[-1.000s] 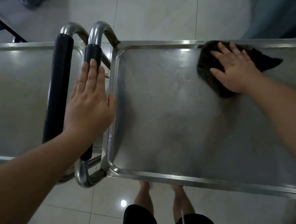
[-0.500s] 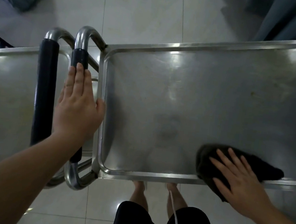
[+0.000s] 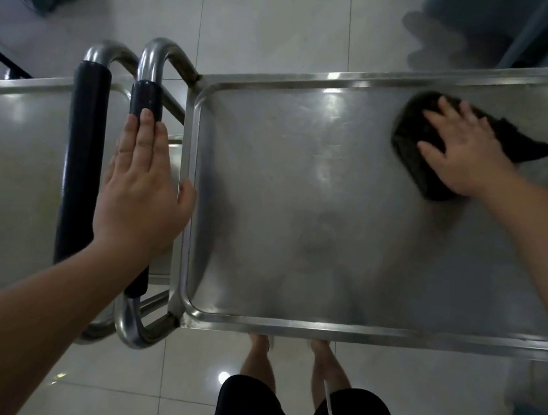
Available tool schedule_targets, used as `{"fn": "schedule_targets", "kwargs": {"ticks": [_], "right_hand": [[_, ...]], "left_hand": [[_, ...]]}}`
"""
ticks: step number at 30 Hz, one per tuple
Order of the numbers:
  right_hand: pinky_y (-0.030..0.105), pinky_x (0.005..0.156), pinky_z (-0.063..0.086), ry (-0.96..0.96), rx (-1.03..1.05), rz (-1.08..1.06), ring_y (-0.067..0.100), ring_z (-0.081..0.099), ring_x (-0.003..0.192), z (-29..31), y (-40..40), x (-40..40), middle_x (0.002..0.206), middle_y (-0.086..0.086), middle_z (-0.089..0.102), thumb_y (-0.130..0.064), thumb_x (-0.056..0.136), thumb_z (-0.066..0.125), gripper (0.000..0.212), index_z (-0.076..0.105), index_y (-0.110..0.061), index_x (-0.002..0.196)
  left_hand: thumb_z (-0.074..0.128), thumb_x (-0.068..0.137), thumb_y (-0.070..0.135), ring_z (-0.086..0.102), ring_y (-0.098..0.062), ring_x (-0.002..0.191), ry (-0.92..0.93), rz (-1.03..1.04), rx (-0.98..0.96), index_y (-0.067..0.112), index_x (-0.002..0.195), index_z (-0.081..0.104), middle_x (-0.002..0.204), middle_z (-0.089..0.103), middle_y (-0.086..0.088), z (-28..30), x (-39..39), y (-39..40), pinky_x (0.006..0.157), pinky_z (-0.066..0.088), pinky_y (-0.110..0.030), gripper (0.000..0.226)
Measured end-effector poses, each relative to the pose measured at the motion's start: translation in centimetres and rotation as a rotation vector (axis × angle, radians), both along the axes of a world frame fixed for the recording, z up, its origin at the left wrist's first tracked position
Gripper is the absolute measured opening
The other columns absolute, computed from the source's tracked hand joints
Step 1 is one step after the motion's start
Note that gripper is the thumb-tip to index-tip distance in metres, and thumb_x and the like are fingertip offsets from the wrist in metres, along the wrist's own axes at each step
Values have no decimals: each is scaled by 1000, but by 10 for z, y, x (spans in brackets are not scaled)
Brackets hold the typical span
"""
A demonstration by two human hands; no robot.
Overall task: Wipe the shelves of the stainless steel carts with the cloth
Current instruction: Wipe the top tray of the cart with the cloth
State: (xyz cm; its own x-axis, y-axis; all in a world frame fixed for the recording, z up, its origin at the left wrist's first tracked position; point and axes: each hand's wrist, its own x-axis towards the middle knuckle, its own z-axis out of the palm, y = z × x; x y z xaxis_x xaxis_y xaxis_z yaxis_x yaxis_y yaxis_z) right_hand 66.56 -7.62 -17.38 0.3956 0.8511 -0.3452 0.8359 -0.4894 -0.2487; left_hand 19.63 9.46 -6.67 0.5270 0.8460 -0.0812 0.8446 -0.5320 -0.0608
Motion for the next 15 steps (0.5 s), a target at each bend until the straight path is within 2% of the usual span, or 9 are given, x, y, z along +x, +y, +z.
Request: {"fn": "schedule_targets", "kwargs": {"ticks": [4,8,12,15], "right_hand": [[54,128,4,-13,-33,-54,30,3,161,3,36,18,176,-5,4,-70,91,23,83,18,-33,165],[53,128,5,-19,6,-62,31,6,161,5,26,6,176,-2,7,-68,91,22,82,21,-32,164],[55,127,9,-26,44,-33,33,11,160,8,-31,-32,175,1,14,-63,94,24,78,28,-27,163],[59,123,20,-83,121,-25,39,25,156,4,-105,-81,170,9,29,-52,99,32,70,42,-17,159]], "left_hand": [[39,108,46,-9,-20,163,4,6,-3,7,168,5,177,-6,-8,1,1,0,128,17,-52,79],[37,109,45,-10,-20,163,5,-2,-9,6,168,5,177,-7,-9,2,0,1,129,11,-49,78],[34,109,46,-13,-20,163,26,-22,-6,7,168,2,177,-10,-9,0,-1,3,128,5,-47,78],[32,109,46,-16,-20,162,27,-28,-14,7,168,0,177,-12,-8,-1,-1,4,130,4,-48,77]]}}
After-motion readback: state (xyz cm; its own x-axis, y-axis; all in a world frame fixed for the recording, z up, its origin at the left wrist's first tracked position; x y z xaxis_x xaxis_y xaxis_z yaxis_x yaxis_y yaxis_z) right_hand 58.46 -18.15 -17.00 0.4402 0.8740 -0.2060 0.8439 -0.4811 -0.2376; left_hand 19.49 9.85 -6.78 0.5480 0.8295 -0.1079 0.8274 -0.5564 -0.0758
